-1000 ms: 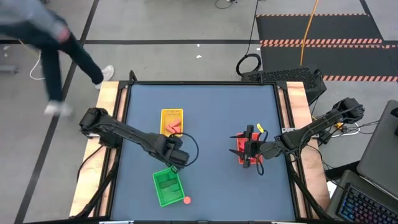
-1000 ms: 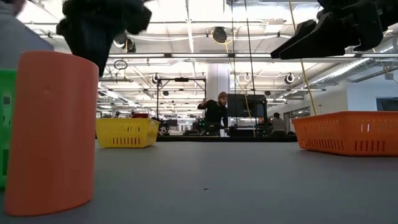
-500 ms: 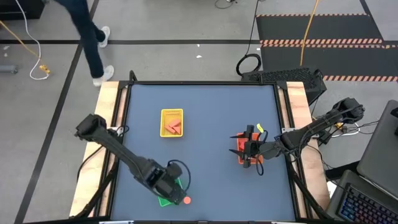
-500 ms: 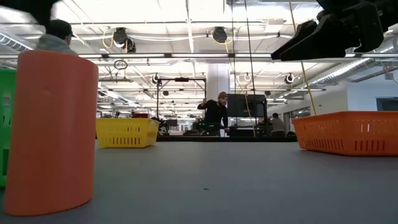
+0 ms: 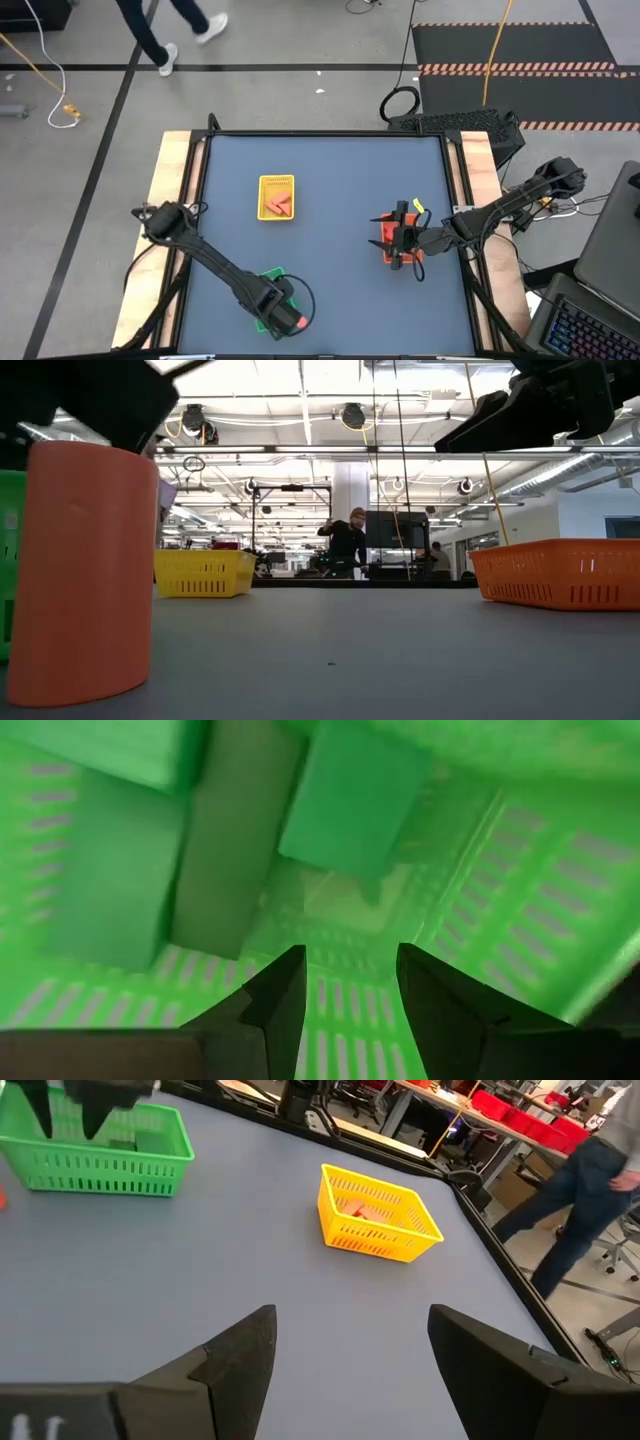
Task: Sort & place blocks by color
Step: Adjust the green bin
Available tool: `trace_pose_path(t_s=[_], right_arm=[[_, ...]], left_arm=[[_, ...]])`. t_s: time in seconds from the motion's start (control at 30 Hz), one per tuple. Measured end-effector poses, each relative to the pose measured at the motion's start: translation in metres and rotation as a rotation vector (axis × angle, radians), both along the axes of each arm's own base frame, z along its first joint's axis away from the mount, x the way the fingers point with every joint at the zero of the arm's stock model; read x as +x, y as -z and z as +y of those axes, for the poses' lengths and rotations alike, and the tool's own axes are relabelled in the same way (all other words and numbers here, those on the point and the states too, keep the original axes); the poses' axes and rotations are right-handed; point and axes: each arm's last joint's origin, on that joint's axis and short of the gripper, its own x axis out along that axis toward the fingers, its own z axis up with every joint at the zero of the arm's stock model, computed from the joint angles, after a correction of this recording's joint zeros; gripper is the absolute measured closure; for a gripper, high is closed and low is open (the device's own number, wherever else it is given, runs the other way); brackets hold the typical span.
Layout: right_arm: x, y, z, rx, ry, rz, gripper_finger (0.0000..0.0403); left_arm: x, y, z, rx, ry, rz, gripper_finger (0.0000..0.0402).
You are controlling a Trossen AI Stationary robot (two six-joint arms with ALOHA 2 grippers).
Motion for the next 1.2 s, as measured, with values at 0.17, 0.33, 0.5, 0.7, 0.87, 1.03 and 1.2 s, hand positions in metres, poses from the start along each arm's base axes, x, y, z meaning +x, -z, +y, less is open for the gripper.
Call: trace_pose_path(t_s=[0.17,0.33,0.5,0.7,0.87,1.03,1.2], right_arm=[[0.000,0.000,0.000,-0.001,0.000,0.000,0.0149],[0.000,0.000,0.000,-0.002,0.000,0.001,0.0149],[0.000,0.000,0.000,-0.004,-0.001,0.002,0.0149],[0.000,0.000,0.000,-0.004,-0.001,0.002,0.0149],[0.000,0.000,0.000,-0.004,-0.001,0.002,0.0149],[0.000,0.000,0.000,-0.002,-0.001,0.002,0.0149],[0.000,0.000,0.000,-0.002,0.000,0.003,0.0149]], left_arm=[[0.002,0.021,-0.003,-0.005,0.098,0.051,0.0243],[0.004,0.025,-0.001,-0.003,0.177,0.052,0.0243],[0.003,0.025,0.003,0.021,0.270,0.054,0.0243],[0.000,0.026,0.007,0.086,0.346,0.068,0.0243],[-0.001,0.026,0.009,0.113,0.410,0.066,0.0243],[-0.001,0.026,0.010,0.119,0.461,0.060,0.0243],[-0.002,0.027,0.009,0.119,0.528,0.057,0.0243]])
